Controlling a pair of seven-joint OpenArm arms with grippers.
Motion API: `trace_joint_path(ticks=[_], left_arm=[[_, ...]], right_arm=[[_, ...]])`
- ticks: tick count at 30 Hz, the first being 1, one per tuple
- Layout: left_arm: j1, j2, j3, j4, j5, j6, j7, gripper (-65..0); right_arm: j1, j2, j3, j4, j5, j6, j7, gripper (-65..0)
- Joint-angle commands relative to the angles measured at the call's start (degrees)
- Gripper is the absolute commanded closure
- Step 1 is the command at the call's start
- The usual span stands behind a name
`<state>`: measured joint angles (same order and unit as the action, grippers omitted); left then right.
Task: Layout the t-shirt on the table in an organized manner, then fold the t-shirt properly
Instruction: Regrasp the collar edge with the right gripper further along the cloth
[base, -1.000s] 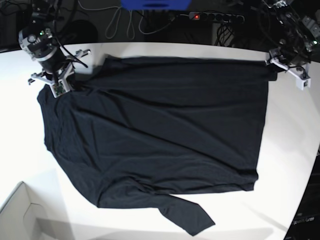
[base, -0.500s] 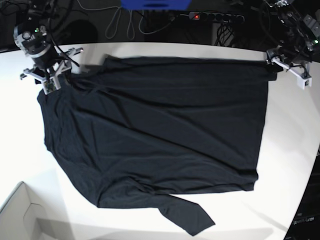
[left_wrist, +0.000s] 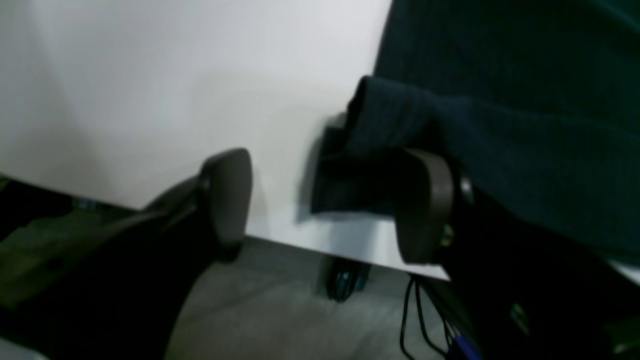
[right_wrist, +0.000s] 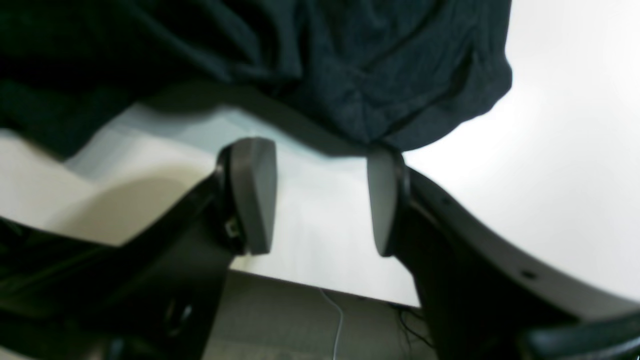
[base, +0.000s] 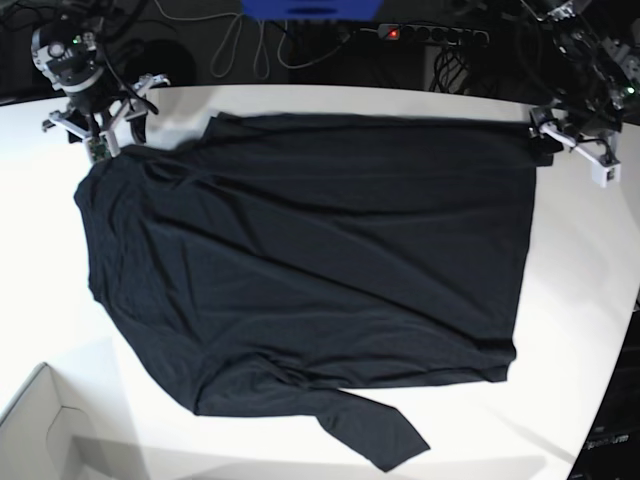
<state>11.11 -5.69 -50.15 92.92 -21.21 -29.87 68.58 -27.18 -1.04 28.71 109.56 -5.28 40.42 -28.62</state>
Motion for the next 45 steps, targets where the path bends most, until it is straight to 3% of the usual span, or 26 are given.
trace_joint_path(ticks=[1, 16, 18, 23, 24, 31, 39, 45], left_arm=[[-0.1, -0.4, 0.7, 0.7, -0.6, -0.2, -0.6, -42.9], [2.1, 0.9, 6.5, -5.5, -0.5, -0.2, -7.3, -40.8], [2.8, 0.9, 6.6, -5.6, -0.7, -0.2, -8.8, -32.5], [3.3, 0.9, 6.3, -5.8, -0.6, -0.2, -11.1, -1.7], [3.3, 0.8, 6.2, -5.8, -0.5, -0.2, -10.9, 0.0], [3.3, 0.7, 6.2, -5.3, -0.7, -0.2, -10.9, 0.0], [3.3, -0.7, 4.3, -5.3, -0.8, -0.2, -10.8, 0.0], [3.3, -1.0, 3.0, -5.3, -0.8, -0.2, -10.8, 0.0]], right_arm=[[-0.3, -0.1, 0.2, 1.1, 0.9, -0.4, 1.3, -29.9], [-1.5, -0.1, 0.3, 1.1, 0.8, -0.4, 1.5, -29.8], [-1.6, -0.1, 0.3, 1.1, 0.8, -0.4, 1.5, -29.8], [-1.7, -0.2, -0.4, 1.5, 0.8, -0.4, 1.4, -30.1], [-1.9, -0.4, -1.7, 1.8, 0.8, -0.4, 1.3, -30.1], [-3.7, -3.8, -9.0, 2.1, 0.8, -0.4, 1.3, -30.2], [-1.9, -5.1, -11.4, -0.9, 0.9, -0.4, 1.3, -30.5], [-1.0, -5.2, -11.6, -4.3, 0.9, -0.4, 1.3, -37.0]])
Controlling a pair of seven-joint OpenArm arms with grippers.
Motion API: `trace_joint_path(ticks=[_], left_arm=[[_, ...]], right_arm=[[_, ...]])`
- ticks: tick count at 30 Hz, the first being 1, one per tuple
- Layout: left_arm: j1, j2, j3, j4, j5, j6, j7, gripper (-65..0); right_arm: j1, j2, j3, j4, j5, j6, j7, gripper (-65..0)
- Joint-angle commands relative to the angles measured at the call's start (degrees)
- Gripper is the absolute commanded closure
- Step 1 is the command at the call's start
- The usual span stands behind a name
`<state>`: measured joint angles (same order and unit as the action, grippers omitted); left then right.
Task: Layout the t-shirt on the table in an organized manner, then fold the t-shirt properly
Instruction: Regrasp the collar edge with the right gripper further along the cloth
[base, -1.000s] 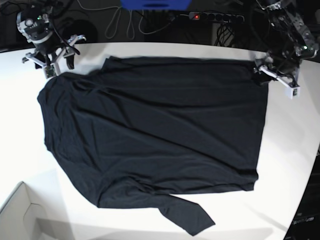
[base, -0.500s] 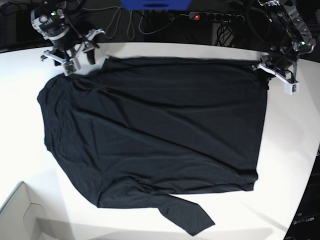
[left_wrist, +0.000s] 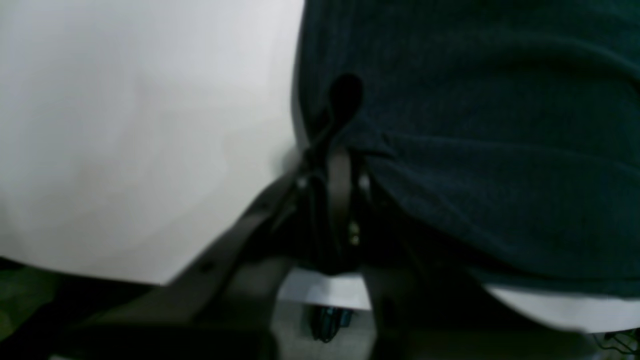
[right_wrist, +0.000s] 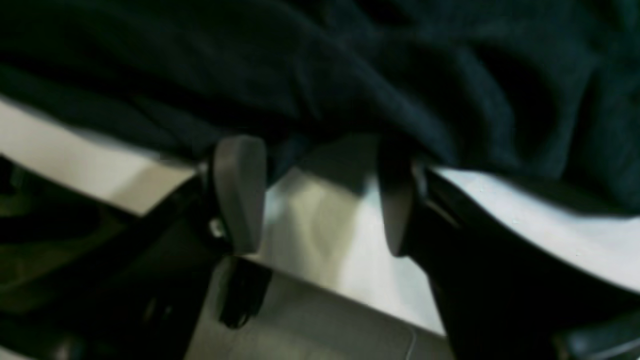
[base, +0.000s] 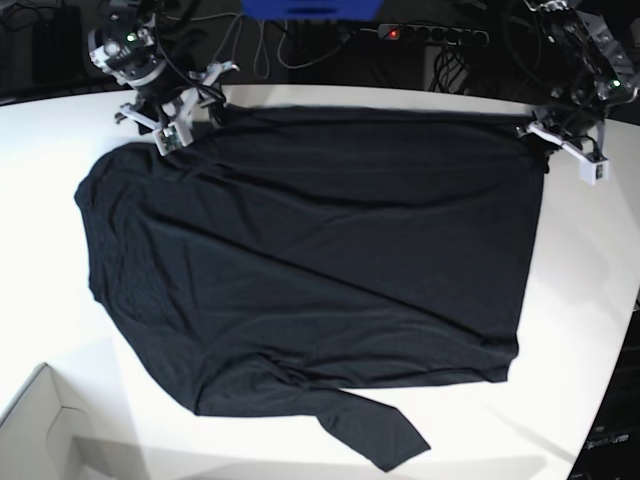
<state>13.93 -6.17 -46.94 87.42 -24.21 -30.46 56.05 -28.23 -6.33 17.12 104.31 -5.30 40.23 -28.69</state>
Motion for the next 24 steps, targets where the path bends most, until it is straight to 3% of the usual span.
trace_joint_path(ticks=[1, 14, 17, 20, 24], left_arm=[[0.4, -0.6, -0.2, 0.2, 2.2, 0.3, 1.8, 0.0], [0.4, -0.6, -0.2, 0.2, 2.2, 0.3, 1.6, 0.0], [0.4, -1.4, -0.2, 0.2, 2.2, 0.3, 1.7, 0.0], [0.4, -2.0, -0.3, 0.2, 2.2, 0.3, 1.8, 0.0], [0.0, -2.8, -1.9, 0.2, 2.2, 0.3, 1.8, 0.0]], right_arm=[[0.1, -0.2, -0.7, 0.9, 0.9, -0.2, 1.4, -37.5], [-1.7, -0.9, -5.2, -0.5, 0.9, -0.2, 1.4, -34.9], [-1.9, -0.7, -6.2, -0.5, 0.9, -0.2, 1.4, -22.3], [-2.3, -0.7, -6.2, -0.4, 0.7, -0.2, 1.4, -2.6], [-4.3, -0.7, -6.1, 1.3, 0.9, -0.2, 1.4, 0.0]])
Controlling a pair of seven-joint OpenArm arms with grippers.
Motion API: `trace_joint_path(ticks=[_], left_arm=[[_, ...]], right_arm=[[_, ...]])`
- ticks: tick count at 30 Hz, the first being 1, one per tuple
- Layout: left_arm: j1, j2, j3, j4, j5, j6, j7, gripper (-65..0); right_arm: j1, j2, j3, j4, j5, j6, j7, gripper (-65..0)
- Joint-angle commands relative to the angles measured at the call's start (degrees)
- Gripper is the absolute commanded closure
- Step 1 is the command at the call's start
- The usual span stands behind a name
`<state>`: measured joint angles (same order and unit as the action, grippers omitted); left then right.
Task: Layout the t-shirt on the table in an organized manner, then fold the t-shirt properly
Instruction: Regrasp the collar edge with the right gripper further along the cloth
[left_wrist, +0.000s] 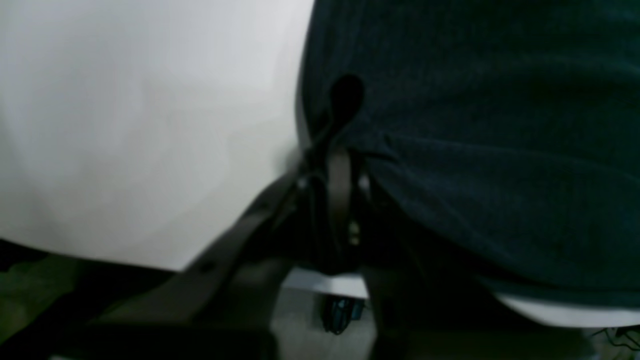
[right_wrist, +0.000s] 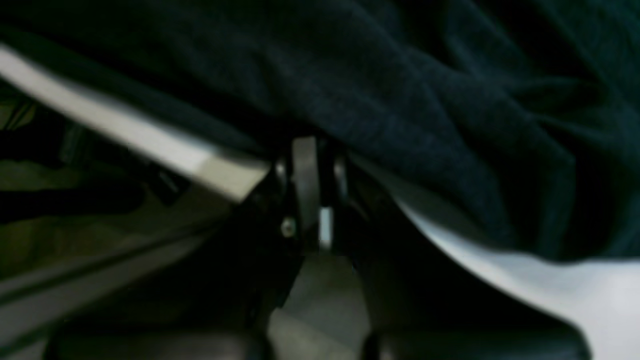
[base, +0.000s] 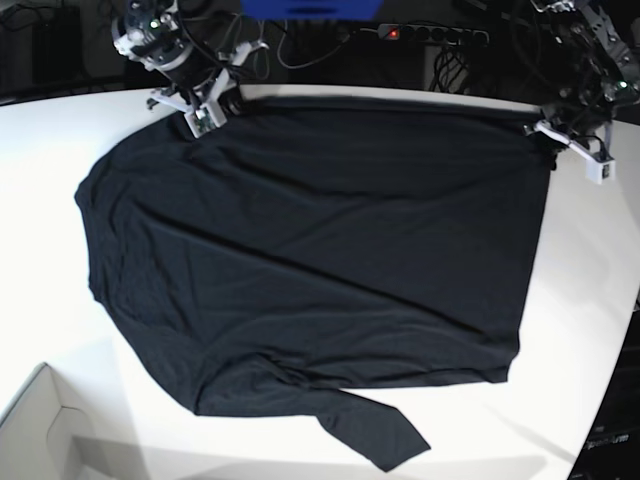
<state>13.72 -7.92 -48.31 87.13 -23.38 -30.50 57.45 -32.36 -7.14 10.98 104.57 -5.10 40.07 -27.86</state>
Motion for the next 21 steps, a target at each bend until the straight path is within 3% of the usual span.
trace_joint_path(ticks=[1, 8, 15, 21], left_arm=[[0.1, -1.2, -1.3, 0.5, 1.4, 0.4, 0.4, 0.0], [0.0, -2.5, -2.5, 0.6, 1.4, 0.4, 0.4, 0.0], [-0.1, -2.6, -2.5, 0.6, 1.4, 0.4, 0.4, 0.0], [-0.1, -2.6, -2.5, 0.6, 1.3, 0.4, 0.2, 0.0]], right_arm=[[-0.7, 0.1, 0.0, 1.5, 0.7, -0.1, 0.6, 0.0], [-2.6, 0.3, -3.1, 2.0, 0.5, -0.1, 0.3, 0.0], [-2.4, 1.5, -4.7, 2.2, 0.5, -0.1, -6.2, -0.7], [-2.6, 1.9, -5.0, 2.3, 0.5, -0.1, -6.5, -16.5]])
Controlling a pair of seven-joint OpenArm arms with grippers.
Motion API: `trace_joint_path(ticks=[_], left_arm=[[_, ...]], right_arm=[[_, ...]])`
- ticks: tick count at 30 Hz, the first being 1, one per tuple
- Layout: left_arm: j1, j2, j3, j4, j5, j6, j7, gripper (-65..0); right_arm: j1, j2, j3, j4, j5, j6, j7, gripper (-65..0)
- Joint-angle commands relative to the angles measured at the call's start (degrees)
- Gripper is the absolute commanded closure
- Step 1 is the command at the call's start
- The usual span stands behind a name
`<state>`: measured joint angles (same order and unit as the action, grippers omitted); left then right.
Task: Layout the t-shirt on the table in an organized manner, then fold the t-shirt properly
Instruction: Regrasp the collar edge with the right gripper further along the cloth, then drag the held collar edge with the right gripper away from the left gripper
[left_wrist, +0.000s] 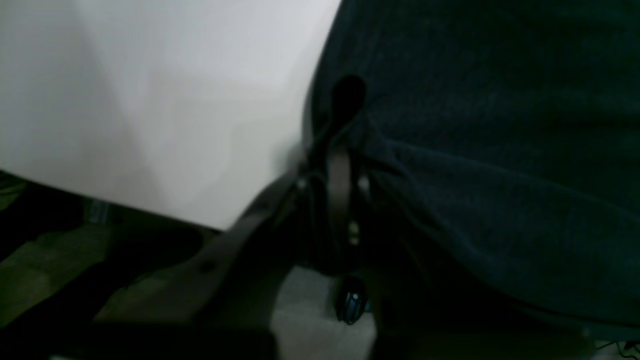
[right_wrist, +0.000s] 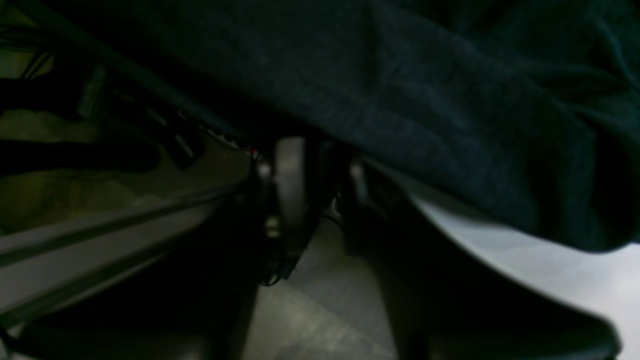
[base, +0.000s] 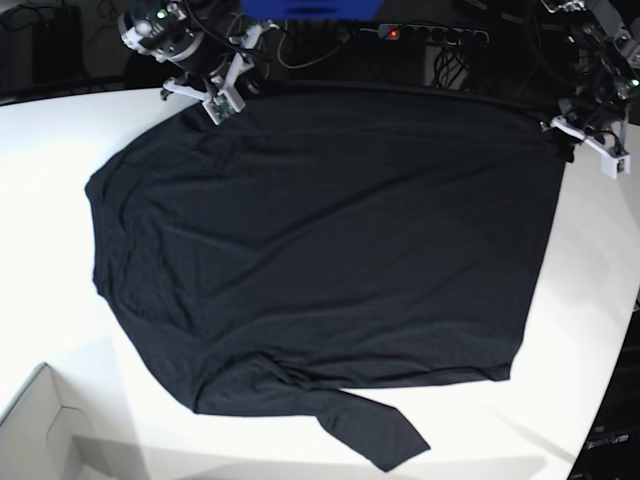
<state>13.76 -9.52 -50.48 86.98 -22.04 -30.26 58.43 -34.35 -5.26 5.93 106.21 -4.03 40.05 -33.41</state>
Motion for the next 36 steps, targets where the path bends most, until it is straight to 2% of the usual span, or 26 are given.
trace_joint_path(ticks=[1, 5, 8, 15, 33, 35, 36], left_arm=[[-0.2, -0.9, -0.3, 0.7, -0.1, 0.2, -0.8, 0.0], [-0.2, -0.9, -0.3, 0.7, -0.1, 0.2, -0.8, 0.0], [-0.2, -0.9, -0.3, 0.7, -0.1, 0.2, -0.8, 0.0], [-0.2, -0.9, -0.3, 0.7, -0.1, 0.2, -0.8, 0.0], [-0.2, -0.9, -0.4, 0.7, -0.1, 0.2, -0.9, 0.0], [-0.2, -0.9, -0.4, 0.7, -0.1, 0.2, -0.9, 0.0], [-0.2, -0.9, -0.4, 0.7, -0.1, 0.2, -0.9, 0.0]], right_arm=[[-0.6, 0.0, 0.2, 0.6, -0.6, -0.1, -0.9, -19.4], [-2.2, 1.0, 1.2, 1.9, -0.4, -0.1, -0.8, -26.7], [-2.3, 0.9, 4.2, 3.5, -0.3, -0.1, -0.8, -29.1], [-1.5, 0.9, 11.9, 3.7, -0.3, -0.1, -0.5, -29.4], [5.4, 0.9, 12.1, 3.3, -0.4, -0.1, -0.8, -29.0], [5.5, 0.9, 12.1, 3.3, -0.4, -0.1, -0.7, -26.5], [5.7, 0.9, 12.1, 3.3, -0.4, -0.1, -0.5, -22.9]])
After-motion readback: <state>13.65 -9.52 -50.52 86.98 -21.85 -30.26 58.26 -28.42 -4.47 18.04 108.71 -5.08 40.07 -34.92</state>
